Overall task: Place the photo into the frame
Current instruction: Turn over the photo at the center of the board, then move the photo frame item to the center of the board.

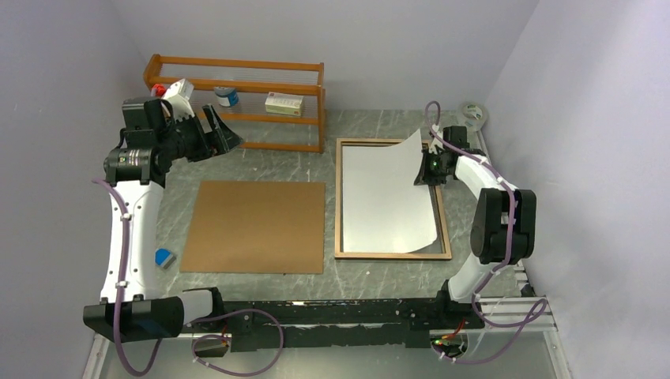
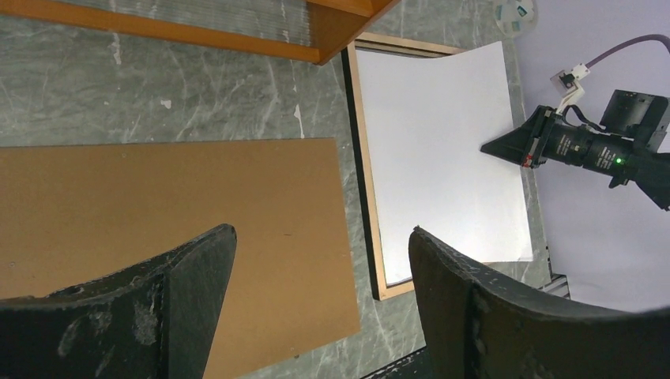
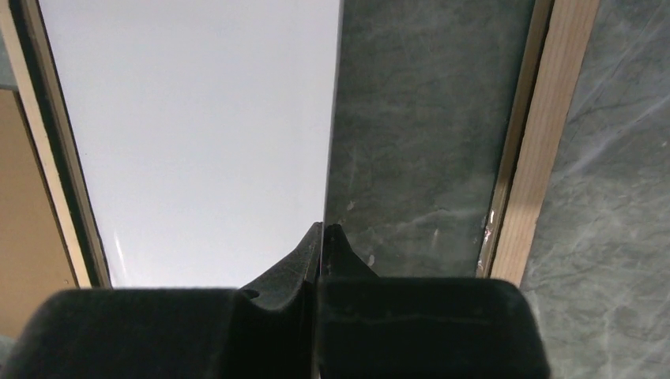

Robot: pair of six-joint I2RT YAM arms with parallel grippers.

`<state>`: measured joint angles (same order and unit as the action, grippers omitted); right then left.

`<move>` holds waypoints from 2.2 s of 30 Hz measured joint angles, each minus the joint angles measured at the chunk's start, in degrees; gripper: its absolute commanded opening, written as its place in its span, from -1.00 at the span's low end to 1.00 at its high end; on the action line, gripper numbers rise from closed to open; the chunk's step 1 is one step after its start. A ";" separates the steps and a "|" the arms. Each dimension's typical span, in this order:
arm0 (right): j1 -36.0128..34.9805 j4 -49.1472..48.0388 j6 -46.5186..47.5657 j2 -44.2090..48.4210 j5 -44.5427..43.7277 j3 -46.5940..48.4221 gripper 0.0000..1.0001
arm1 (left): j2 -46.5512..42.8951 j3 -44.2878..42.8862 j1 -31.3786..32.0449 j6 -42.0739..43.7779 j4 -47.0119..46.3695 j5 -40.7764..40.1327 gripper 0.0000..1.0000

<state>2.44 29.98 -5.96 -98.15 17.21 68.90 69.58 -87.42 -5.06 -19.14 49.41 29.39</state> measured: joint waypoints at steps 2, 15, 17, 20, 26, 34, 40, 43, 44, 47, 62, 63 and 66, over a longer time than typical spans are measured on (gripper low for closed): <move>0.00 -1.86 -0.66 0.55 -0.04 -2.43 -1.00 | 0.33 0.00 0.33 0.00 0.00 -0.35 0.70; -0.31 -5.97 -1.99 0.59 1.38 -3.91 -0.71 | 3.19 0.00 1.97 0.00 1.05 -2.36 0.71; -0.31 -6.14 -2.82 0.61 1.36 -4.31 -0.54 | 3.21 0.00 2.03 0.00 1.07 -2.51 0.70; -0.31 -6.73 -3.82 0.66 1.31 -5.46 -0.31 | 3.26 0.00 2.10 0.00 1.07 -2.69 0.71; -0.33 -6.40 -4.35 0.92 0.09 -5.75 0.46 | 3.39 0.00 2.16 0.00 1.11 -3.17 0.71; -0.37 -3.72 -4.46 4.81 -9.92 -3.54 0.72 | 3.78 0.02 2.16 0.02 1.97 -5.01 0.70; -0.52 -2.56 -6.43 10.75 -23.30 -2.58 0.69 | 5.77 0.15 2.16 -0.31 3.98 -8.85 0.63; -1.57 -2.47 -7.43 13.11 -25.79 -1.55 0.69 | 6.60 2.71 2.16 -1.11 3.58 -11.10 0.67; -2.69 -2.32 -8.09 13.55 -26.08 -0.87 0.66 | 6.67 3.74 2.14 -1.33 3.52 -11.74 0.69; -8.76 -2.08 -10.86 13.70 -25.97 1.46 0.59 | 7.10 7.61 2.05 -1.75 3.19 -15.10 0.76; -37.99 -14.86 -42.66 8.31 -20.28 -4.20 0.37 | 11.34 20.98 -8.59 -6.62 -14.53 -22.34 0.85; -39.10 -15.50 -44.17 6.82 -19.91 -4.17 0.37 | 11.61 22.10 -9.92 -6.88 -15.54 -21.73 0.82; -41.99 -16.87 -47.87 3.06 -19.78 -4.17 0.37 | 14.69 23.34 -15.34 -8.02 -18.60 -17.77 0.78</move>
<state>-39.55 13.10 -53.82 -95.09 -2.57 64.73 84.27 -64.07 -20.40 -27.16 30.81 11.62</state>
